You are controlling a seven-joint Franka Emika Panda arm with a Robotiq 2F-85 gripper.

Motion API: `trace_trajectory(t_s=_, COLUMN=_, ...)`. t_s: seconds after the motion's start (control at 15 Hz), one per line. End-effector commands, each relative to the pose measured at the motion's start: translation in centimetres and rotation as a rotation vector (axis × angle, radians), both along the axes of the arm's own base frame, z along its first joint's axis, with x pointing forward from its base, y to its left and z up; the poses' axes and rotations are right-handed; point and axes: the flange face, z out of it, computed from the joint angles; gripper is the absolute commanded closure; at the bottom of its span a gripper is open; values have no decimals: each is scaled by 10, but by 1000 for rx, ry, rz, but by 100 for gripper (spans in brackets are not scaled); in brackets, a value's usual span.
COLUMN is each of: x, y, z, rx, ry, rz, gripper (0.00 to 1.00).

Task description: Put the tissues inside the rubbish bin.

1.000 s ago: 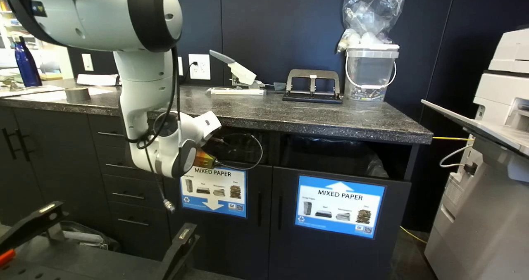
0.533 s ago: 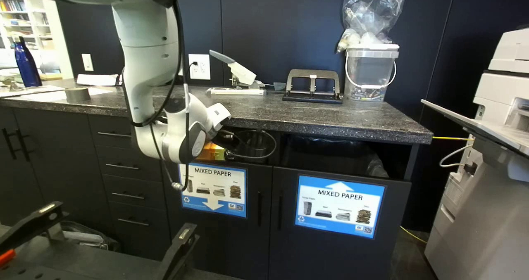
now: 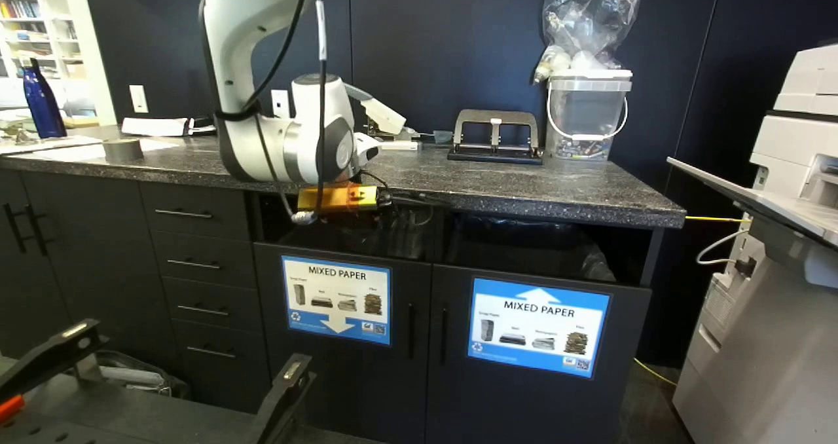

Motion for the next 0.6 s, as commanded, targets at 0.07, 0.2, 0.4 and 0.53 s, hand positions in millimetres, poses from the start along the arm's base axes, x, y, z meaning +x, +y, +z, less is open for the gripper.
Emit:
trace_trajectory(t_s=0.07, x=-40, y=-24, z=78, rx=-13, ry=250, rz=70, gripper=0)
trace_trajectory(t_s=0.2, x=-60, y=-38, z=104, rx=-19, ry=375, rz=58, gripper=0)
trace_trajectory(t_s=0.4, x=-83, y=-64, z=156, rx=-57, ry=485, rz=-12, gripper=0)
trace_trajectory(t_s=0.53, x=-101, y=-79, z=190, rx=-71, ry=523, rz=-35, gripper=0)
